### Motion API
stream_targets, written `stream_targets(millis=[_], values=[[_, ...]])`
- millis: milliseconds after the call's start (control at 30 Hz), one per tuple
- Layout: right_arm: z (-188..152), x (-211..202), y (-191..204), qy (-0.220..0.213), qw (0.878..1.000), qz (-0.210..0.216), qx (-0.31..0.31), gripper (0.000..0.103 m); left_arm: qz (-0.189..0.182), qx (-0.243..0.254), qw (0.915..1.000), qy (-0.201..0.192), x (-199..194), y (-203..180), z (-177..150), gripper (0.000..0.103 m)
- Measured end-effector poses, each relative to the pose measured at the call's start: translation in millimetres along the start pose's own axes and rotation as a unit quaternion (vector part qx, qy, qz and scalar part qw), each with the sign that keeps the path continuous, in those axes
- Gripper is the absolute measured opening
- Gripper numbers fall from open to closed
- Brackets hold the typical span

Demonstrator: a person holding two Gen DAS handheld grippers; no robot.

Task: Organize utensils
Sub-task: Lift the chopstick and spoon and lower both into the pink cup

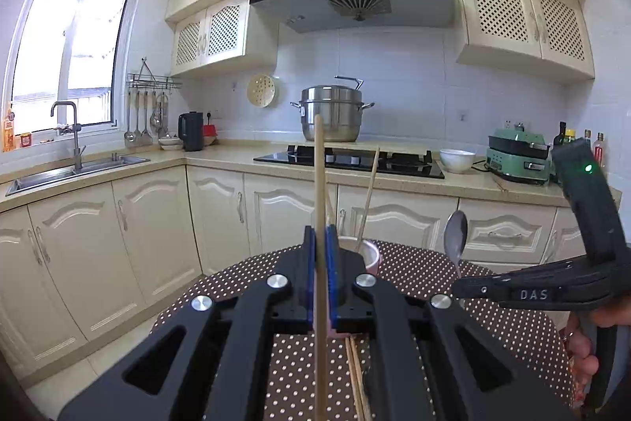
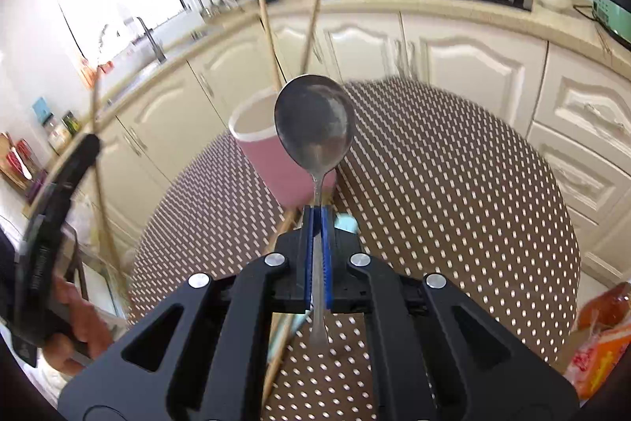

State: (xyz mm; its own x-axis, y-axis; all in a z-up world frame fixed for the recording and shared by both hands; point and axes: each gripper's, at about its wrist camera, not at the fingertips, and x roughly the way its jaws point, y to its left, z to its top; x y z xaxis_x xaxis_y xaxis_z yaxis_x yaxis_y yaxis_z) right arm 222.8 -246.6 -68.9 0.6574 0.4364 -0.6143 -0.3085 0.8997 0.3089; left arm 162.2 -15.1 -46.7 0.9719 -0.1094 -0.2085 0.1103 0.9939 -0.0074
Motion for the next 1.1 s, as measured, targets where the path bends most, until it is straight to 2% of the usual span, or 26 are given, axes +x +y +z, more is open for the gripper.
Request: stream_targets(millis=[267,433,633,867,967,1100], values=[[48,-16,10,-0.070,0.997,0.042,0.002,0.004,-0.023,-0.011,0.9991,-0.034,37,-3,29,0.005],[86,-9,21,-0.106,0.993,0.056,-0.004,0.004,-0.068,-0.064,0.9941,-0.054,67,15,49,0.005],[112,9,34,-0.134,0.989,0.057,-0.023,0.004,-0.086,-0.105,0.9880,-0.073,101,31,62,0.005],[119,38,28,-0.131,0.990,0.043,-0.024,0.004,-0.097,-0.126,0.9829,-0.093,131,35,68,0.005],[114,48,23,-0.123,0.991,0.041,-0.020,0.004,-0.094,-0.113,0.9833,-0.106,141,25,66,0.005],[107,57,16,-0.114,0.993,0.037,-0.013,0.004,-0.091,-0.105,0.9851,-0.101,153,17,53,0.005]])
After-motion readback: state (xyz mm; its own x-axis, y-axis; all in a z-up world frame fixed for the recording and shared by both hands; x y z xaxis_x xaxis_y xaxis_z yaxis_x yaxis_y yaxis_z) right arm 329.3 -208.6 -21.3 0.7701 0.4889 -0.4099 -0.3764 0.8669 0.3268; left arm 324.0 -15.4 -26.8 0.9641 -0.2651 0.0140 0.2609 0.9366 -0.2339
